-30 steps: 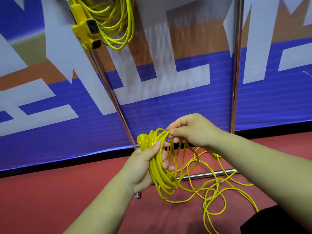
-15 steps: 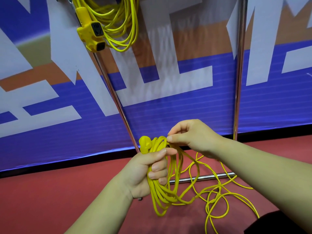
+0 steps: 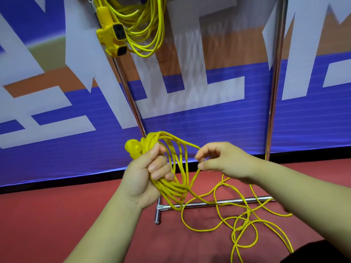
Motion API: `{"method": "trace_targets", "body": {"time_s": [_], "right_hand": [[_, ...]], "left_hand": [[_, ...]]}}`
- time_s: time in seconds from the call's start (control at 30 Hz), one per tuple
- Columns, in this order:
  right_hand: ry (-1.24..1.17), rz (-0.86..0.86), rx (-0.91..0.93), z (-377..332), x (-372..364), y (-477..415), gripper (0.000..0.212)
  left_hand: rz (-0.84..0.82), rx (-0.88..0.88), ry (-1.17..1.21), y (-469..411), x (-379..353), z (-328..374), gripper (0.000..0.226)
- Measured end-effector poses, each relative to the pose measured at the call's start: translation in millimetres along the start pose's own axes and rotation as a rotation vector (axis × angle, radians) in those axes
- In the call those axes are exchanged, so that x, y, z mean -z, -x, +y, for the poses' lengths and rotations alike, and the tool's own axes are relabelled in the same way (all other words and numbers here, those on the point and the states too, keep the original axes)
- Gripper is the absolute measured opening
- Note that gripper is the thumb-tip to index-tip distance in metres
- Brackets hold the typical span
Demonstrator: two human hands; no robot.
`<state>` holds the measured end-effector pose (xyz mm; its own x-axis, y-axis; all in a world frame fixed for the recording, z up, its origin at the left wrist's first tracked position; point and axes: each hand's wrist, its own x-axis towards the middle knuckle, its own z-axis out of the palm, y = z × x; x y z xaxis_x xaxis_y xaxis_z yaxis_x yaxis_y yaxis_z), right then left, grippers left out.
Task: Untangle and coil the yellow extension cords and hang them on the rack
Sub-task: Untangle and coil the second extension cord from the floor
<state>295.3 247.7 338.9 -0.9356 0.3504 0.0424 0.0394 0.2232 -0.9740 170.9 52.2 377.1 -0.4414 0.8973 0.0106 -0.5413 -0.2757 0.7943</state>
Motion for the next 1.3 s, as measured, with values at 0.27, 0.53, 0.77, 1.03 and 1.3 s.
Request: {"method": "trace_targets", "body": {"time_s": [0.27,0.53,0.77,1.03,1.3], "right_hand": [[0.198,-0.352,-0.127,41.6,-43.5,-6.5,0.042],[0.172,-0.477,-0.183,43.9,-60.9,-15.1,0.033],[0.045,-0.156,-0.099,10.4,-39.5,-7.6,0.007],[-0.131,-0.031,0.048,-29.4,-38.8,5.4,0.011],[-0.122,-0.009,0.234,-47.8,-30.5,18.8,0.015]], "left_hand": [[0.006,-0.144,0.099,9.7,13.8,29.6,0.03],[0.271,-0.309,0.125,28.4,35.8,55.6,0.018],[0.471,-0.274,-0.102,35.3,71.5,56.9,0.009],[0.378,-0.123,-0.486,22.1,35.8,6.6,0.033],[0.094,-0.009,-0.587,9.4,9.9,-27.2,0.011]]}}
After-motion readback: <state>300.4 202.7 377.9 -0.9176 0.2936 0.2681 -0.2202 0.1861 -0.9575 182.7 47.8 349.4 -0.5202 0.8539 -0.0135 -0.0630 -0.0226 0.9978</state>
